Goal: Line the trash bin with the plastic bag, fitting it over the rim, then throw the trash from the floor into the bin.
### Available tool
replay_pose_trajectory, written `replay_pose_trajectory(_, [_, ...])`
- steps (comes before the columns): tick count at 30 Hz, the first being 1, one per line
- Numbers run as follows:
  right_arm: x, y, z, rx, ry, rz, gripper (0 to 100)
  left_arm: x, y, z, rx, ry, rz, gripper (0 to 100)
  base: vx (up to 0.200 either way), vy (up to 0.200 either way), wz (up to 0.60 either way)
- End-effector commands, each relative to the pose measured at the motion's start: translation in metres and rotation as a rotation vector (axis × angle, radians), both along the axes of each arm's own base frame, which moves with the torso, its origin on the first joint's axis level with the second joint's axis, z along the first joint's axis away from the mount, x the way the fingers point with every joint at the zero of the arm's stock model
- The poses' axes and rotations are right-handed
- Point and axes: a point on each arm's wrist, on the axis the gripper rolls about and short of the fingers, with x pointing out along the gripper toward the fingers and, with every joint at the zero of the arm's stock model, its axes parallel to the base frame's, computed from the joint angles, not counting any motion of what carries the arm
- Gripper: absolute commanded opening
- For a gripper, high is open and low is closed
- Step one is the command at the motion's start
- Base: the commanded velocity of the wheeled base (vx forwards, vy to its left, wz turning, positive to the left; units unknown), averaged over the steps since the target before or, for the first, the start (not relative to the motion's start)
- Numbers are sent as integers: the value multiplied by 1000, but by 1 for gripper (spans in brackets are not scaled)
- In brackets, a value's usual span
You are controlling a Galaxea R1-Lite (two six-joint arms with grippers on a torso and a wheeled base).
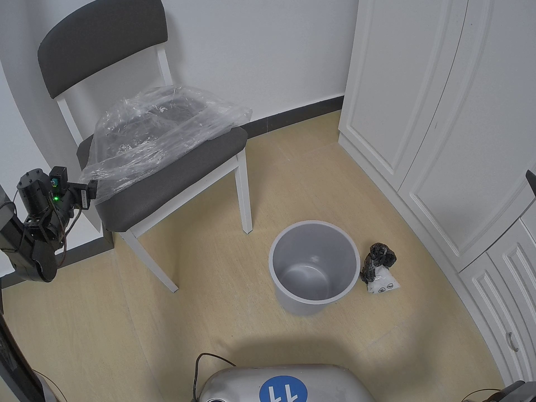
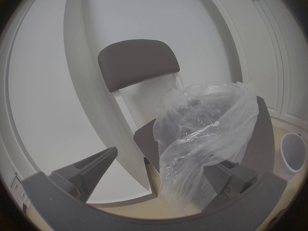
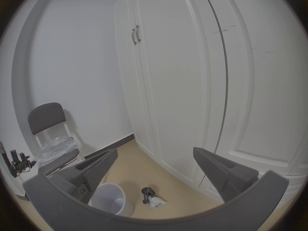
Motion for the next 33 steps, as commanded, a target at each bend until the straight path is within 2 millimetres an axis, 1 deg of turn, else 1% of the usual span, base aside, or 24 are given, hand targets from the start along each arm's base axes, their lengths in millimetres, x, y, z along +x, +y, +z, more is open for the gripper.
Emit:
replay_pose_trajectory(1, [0,0,0,1,1,1,100,9,2,-23,-8,51,2,100,0,0,0])
replay_pose_trajectory(9, [-1,1,0,0,-1,15,100,4,5,-21,-10,46,2,100,0,0,0])
replay_pose_trajectory(20, [-2,2,-1,-1,-2,21,100,6,4,-19,-11,38,-14,100,0,0,0])
replay_pose_trajectory(21, [-2,2,-1,-2,-3,21,100,5,3,-18,-10,33,-20,0,0,0,0])
replay_pose_trajectory(29, [-3,2,0,1,-7,29,100,3,2,-17,-6,12,-43,0,0,0,0])
replay_pose_trajectory(31, [-3,4,-2,3,-1,55,100,-1,2,-17,3,-6,-92,0,0,0,0])
replay_pose_trajectory(33, [-1,4,-7,5,20,66,100,-11,2,-17,13,-26,-151,0,0,0,0])
